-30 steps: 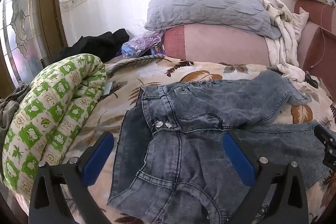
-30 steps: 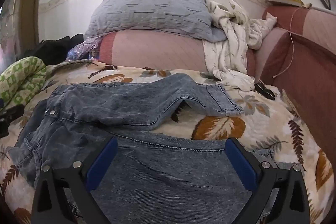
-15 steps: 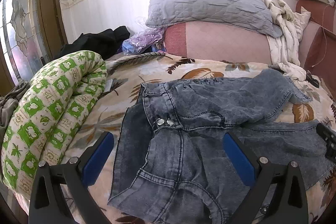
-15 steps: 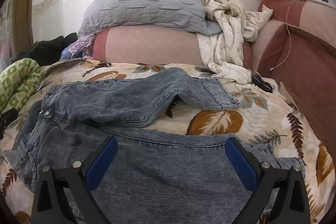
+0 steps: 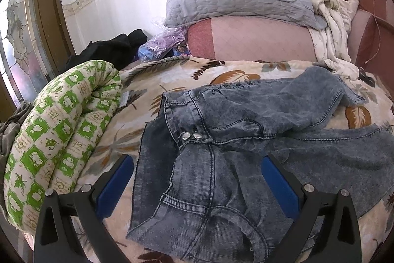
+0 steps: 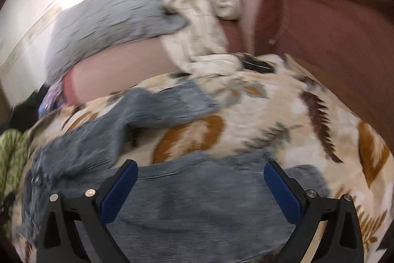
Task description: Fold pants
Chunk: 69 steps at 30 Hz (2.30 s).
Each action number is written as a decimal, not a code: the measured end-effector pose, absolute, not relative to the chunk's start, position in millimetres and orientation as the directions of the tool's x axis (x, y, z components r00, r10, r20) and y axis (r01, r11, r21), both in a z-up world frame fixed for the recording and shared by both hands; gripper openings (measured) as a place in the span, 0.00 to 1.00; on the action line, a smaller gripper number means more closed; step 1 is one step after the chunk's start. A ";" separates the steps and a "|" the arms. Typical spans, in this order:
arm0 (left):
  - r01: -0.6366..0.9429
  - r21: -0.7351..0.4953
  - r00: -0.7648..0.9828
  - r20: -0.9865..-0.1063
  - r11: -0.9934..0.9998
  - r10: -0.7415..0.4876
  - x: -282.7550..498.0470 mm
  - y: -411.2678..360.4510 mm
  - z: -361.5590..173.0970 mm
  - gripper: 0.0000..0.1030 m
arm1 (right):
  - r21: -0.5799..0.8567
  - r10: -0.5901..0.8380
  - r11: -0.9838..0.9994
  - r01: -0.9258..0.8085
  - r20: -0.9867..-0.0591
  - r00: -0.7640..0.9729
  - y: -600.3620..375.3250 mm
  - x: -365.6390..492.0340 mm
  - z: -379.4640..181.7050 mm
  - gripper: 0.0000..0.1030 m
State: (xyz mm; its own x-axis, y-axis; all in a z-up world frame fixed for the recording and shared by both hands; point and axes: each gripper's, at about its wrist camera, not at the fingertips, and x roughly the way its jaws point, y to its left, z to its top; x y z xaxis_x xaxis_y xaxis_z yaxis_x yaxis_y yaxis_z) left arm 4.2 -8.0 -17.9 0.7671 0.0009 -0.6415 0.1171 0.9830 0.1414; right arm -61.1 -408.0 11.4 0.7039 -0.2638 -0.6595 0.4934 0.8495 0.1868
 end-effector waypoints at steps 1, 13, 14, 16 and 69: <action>0.119 0.140 0.763 -0.646 0.983 0.000 4.8 -8.6 -18.6 1.00 | 0.219 -0.253 0.835 0.505 -0.662 0.706 -422.9 -69.6 10.3 1.00; 0.127 0.111 0.743 -0.668 0.986 -0.021 13.1 -12.8 -23.6 1.00 | 0.602 -0.098 0.564 0.565 -0.631 0.770 -556.4 -129.4 -22.6 1.00; 0.127 0.125 0.746 -0.666 0.984 -0.011 13.9 -14.6 -24.7 1.00 | 0.612 -0.041 0.574 0.544 -0.642 0.766 -561.5 -115.9 -26.2 1.00; 0.124 0.149 0.750 -0.661 0.981 0.005 15.1 -17.6 -26.5 1.00 | 0.601 0.066 0.599 0.530 -0.696 0.715 -568.1 -85.6 -38.3 1.00; 0.053 0.151 0.754 -0.654 0.987 0.059 32.0 -9.4 -23.3 1.00 | 0.115 -0.032 0.983 0.141 -0.653 0.756 -323.6 4.9 8.2 0.72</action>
